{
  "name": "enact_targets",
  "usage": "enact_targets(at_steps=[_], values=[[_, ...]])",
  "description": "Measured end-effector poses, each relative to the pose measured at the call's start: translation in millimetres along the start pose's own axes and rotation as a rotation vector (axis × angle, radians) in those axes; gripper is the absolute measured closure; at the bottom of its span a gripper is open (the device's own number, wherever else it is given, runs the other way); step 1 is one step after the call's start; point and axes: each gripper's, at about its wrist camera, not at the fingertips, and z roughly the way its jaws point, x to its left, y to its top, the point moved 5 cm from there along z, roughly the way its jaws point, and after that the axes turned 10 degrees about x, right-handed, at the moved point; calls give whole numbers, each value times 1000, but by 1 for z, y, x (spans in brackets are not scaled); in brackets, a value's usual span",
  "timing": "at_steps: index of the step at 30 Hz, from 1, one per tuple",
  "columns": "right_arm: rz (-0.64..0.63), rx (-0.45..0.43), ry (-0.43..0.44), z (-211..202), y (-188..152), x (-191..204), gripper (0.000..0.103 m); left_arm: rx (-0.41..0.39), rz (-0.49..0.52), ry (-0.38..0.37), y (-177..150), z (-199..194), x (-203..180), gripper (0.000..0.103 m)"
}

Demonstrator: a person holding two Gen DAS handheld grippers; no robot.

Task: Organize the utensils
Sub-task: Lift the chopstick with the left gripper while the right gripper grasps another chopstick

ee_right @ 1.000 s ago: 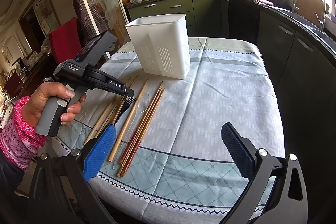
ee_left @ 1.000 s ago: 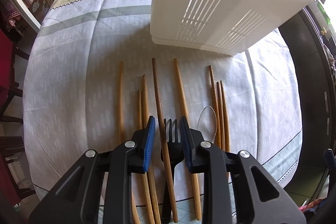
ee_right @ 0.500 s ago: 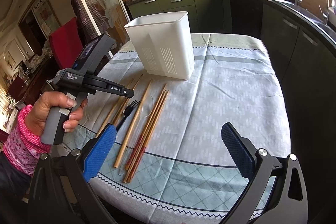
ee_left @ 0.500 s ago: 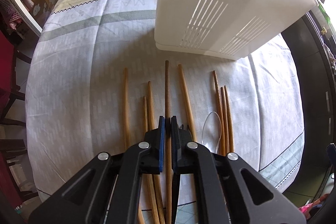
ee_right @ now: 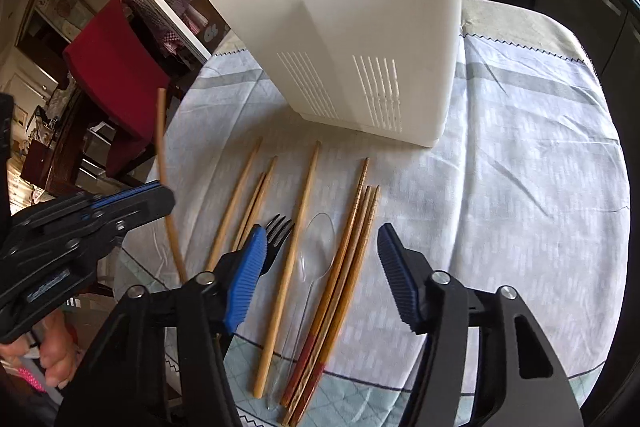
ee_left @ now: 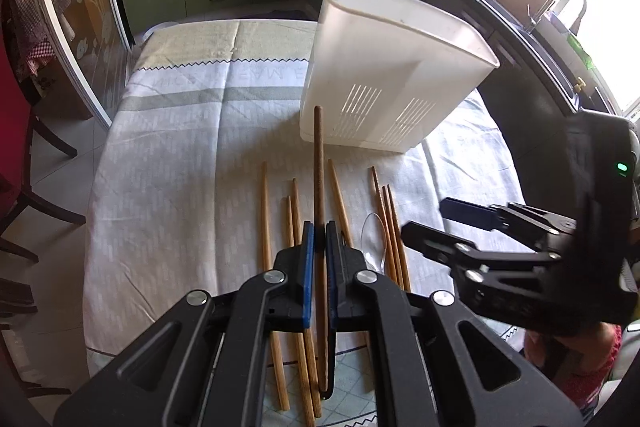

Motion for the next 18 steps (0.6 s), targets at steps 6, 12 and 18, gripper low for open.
enact_targets(at_steps=[6,12,18], values=[[3,53,-17,35,21,10,75,-81,35,-4,-13,-25,-9,97],[-5,83,-85,62,39,18,79,-122,64,-6,-25,-41,-15,97],[-24,95,-162,81,47,33,84,-160,88,-12,-32,-57,-18,97]])
